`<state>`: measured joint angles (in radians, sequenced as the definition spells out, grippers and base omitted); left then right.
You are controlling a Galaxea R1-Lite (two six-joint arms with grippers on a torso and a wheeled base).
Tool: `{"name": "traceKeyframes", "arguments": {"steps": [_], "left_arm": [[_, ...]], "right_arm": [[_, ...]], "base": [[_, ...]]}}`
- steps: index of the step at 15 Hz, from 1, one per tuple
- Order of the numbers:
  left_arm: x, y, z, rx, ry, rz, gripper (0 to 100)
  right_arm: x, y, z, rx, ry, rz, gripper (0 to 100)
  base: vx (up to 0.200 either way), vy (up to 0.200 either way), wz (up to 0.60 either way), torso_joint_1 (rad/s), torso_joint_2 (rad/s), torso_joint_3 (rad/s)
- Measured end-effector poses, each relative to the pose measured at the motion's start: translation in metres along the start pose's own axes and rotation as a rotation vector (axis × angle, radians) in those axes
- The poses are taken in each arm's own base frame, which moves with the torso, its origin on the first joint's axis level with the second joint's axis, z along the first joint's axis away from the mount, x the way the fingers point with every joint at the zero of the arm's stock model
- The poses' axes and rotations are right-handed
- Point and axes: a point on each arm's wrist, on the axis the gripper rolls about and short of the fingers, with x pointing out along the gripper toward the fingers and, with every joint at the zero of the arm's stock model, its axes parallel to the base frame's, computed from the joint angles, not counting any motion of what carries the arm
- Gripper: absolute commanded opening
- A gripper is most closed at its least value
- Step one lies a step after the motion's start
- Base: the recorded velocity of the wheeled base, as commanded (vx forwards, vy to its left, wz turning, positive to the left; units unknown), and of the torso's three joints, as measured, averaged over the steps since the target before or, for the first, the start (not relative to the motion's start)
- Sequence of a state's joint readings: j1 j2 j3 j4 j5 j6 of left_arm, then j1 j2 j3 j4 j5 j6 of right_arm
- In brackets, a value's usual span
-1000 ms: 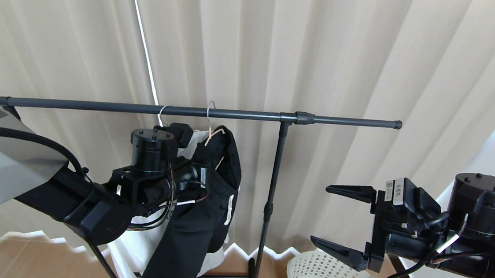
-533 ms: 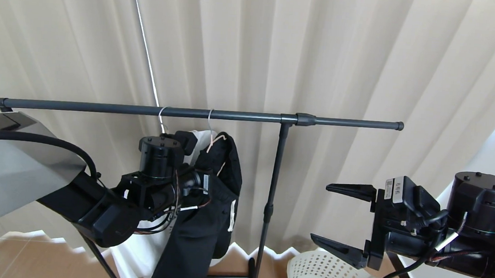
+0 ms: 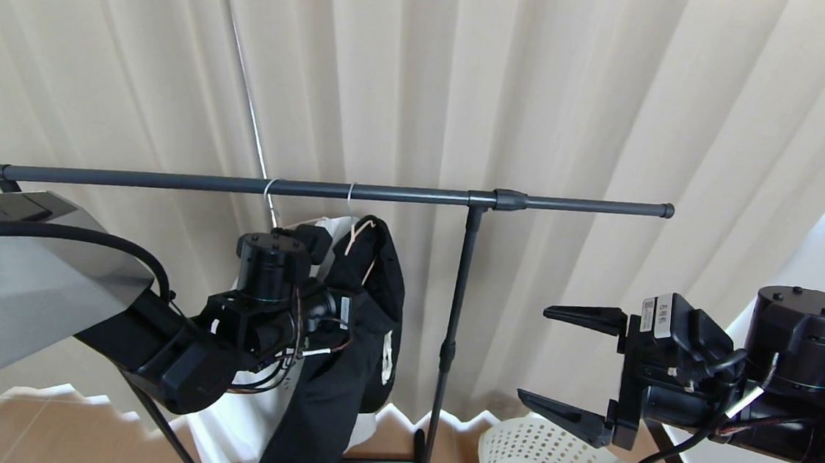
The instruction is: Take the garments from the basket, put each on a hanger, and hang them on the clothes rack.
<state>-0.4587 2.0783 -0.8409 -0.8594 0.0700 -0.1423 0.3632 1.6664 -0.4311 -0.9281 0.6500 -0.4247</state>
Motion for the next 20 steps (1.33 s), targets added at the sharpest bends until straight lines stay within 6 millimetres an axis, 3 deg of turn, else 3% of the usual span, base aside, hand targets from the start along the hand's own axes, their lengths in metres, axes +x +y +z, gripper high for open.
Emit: {"name": "traceKeyframes", "arguments": {"steps": [7,15,20], "left_arm": [[-0.018,0.000,0.013,0.008,-0.046,-0.005,100],[-0.130,0.010,-0.001,0.081,-0.044,0.001,100],[-0.184,0.013,-0.008,0.126,-0.115,0.006,100]], "right_arm": [[-0.001,0.000,0.001,-0.003,-0.004,-0.002,100],[-0.009,0.000,0.012,0.004,-0.001,-0.111,100],[-0.036,0.003,0.033,0.220,0.020,-0.480,100]], "base": [[0.000,0.000,0.00,0.000,0.00,0.000],[0.000,0.000,0.00,0.000,0.00,0.000],[0.000,0.000,0.00,0.000,0.00,0.000]]}}
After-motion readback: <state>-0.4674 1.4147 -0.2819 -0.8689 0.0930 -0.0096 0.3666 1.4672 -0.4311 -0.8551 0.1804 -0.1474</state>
